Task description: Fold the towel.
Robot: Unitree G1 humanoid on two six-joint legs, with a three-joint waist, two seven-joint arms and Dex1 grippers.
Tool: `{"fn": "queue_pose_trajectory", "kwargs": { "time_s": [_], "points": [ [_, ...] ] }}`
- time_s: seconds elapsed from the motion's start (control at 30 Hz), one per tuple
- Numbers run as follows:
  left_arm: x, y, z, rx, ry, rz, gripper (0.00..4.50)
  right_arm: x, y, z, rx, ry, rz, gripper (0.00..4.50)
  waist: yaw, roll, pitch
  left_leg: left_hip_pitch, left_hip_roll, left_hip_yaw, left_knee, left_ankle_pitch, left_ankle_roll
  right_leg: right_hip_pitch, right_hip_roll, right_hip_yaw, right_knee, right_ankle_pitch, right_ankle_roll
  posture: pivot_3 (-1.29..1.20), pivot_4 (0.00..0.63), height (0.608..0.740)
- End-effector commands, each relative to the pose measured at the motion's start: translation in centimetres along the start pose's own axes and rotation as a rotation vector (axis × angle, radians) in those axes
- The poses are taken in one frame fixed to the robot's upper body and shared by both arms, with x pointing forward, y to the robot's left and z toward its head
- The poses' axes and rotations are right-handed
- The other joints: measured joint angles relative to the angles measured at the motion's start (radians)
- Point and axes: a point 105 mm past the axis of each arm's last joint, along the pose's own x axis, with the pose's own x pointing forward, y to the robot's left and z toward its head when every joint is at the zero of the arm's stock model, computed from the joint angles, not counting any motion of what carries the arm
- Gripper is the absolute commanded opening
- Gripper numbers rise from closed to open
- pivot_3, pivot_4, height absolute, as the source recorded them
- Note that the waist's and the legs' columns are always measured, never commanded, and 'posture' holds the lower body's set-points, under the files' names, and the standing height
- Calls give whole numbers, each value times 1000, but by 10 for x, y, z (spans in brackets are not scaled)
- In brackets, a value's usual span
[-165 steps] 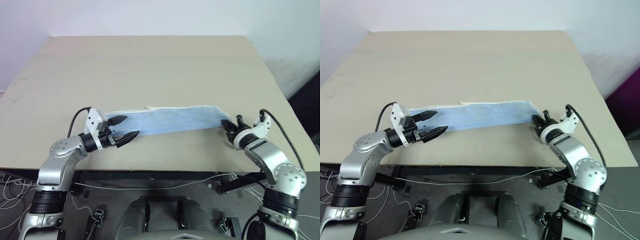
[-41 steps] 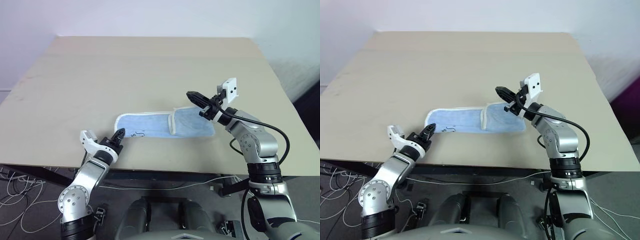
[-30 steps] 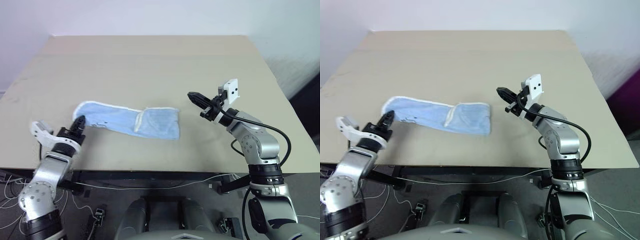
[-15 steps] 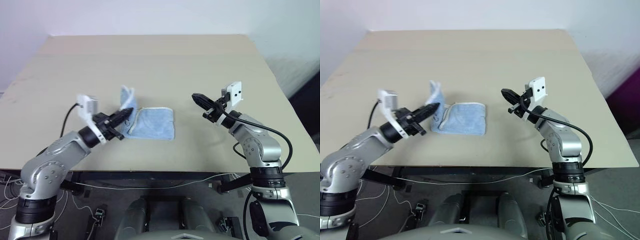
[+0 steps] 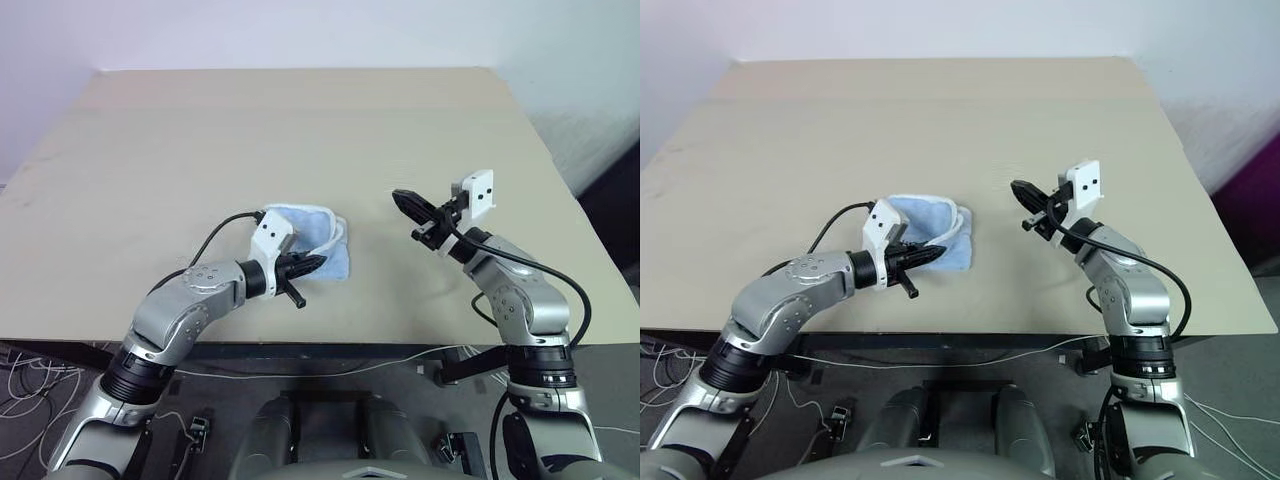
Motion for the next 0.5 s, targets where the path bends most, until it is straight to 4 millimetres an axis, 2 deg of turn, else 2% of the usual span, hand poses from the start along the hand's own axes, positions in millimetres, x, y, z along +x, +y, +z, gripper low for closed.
{"fn": "queue_pose_trajectory", "kwargs": {
  "time_s": [0.03,0.23,0.37,0.5],
  "points": [
    [-7,-2,15,-13,-73,-20,1260,-2,5,20,-46,-68,9,0,0,0,0,0,0,0,0,0,0,0,0,0,0,0,0,0,150,740],
    [-23,-9,26,-73,-152,-76,3242,3,11,21,-46,-67,33,0,0,0,0,0,0,0,0,0,0,0,0,0,0,0,0,0,150,740],
    [-46,5,45,-162,-307,-26,4478,5,21,23,-39,-68,79,0,0,0,1,0,0,0,0,0,0,0,0,0,0,0,0,0,150,740],
    [-67,49,43,-213,-376,219,4478,12,40,24,-33,-76,153,0,-1,0,1,0,0,0,0,0,0,0,0,0,0,0,0,0,150,740]
  ]
}}
